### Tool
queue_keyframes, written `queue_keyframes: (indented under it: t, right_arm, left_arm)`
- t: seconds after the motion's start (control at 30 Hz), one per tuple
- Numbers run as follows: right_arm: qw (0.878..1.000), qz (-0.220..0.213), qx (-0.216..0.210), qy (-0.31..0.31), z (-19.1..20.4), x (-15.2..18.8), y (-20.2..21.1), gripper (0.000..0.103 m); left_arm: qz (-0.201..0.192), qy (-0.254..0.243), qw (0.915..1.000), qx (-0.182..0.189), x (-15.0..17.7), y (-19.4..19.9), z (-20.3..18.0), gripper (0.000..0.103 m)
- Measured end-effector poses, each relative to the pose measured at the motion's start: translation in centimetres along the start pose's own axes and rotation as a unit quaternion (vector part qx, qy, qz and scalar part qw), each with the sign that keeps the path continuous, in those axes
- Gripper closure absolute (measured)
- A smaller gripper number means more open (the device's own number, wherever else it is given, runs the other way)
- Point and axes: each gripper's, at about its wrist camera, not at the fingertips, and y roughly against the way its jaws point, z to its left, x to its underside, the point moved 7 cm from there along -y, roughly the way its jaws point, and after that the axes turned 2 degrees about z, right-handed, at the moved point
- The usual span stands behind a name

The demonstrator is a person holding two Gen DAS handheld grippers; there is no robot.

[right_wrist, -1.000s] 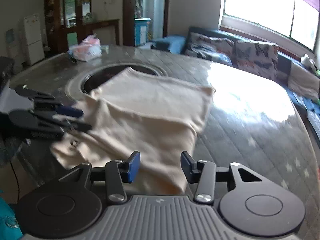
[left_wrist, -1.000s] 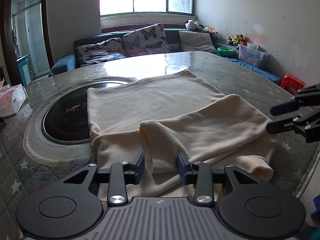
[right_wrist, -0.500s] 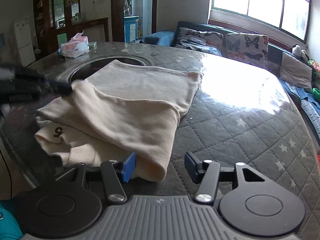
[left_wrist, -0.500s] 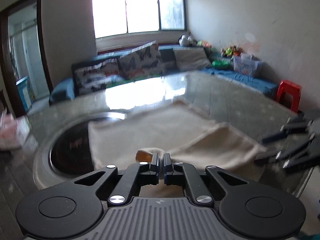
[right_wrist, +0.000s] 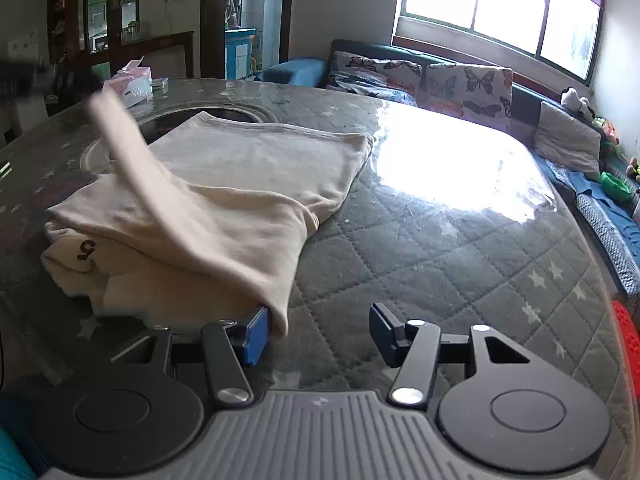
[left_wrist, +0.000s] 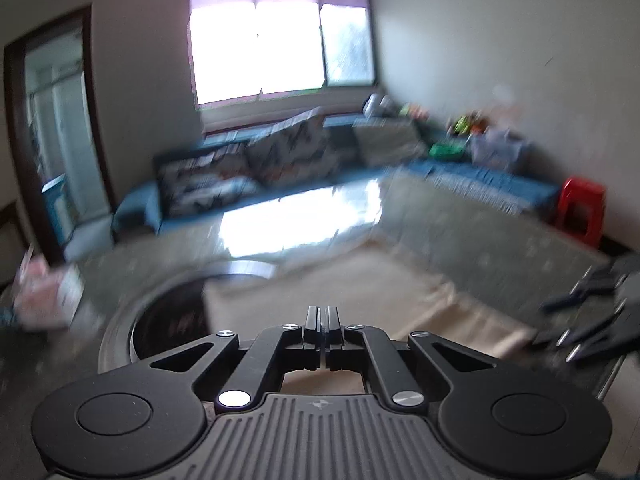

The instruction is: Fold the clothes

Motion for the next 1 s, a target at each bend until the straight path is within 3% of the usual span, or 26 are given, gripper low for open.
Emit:
queue_keyframes:
  t: [0.2, 0.43, 0.67, 0.87, 0.9, 0.93, 1.0]
  right_arm:
    - [1.000, 0.008, -0.014, 0.014, 0.3, -0.1, 0.6, 0.048]
    - [0.999, -0.017, -0.041, 0.028, 0.7, -2.5, 1.8, 0.051]
    - [0.998, -0.028, -0.057, 0.028, 1.9, -5.2, -0.7, 0.054]
    - [0.997, -0.030, -0.062, 0.037, 2.9, -5.7, -2.1, 0.054]
    - [0.997, -0.031, -0.061, 0.037, 3.0, -5.8, -2.3, 0.054]
    - [0.997, -0.032, -0.062, 0.035, 3.0, -5.9, -2.4, 0.054]
    - [0.997, -0.033, -0.063, 0.030, 2.9, -6.0, -2.7, 0.054]
  left_arm:
    - [0.056, 0.004, 0.9984, -0.004, 4.3, -0.8, 1.1, 0.100]
    - [0.058, 0.014, 0.9982, -0.007, 4.2, -0.6, 2.0, 0.097]
    - [0.071, 0.006, 0.9975, -0.002, 3.8, -3.4, 0.5, 0.072]
    - [0.083, -0.003, 0.9965, -0.001, 3.9, -5.6, 0.1, 0.073]
    - [0.085, -0.003, 0.9963, 0.000, 4.1, -5.8, 0.1, 0.077]
    - [0.085, -0.004, 0.9964, -0.002, 4.1, -5.8, 0.1, 0.088]
    - [0.078, -0.006, 0.9969, -0.011, 3.9, -5.7, 0.4, 0.094]
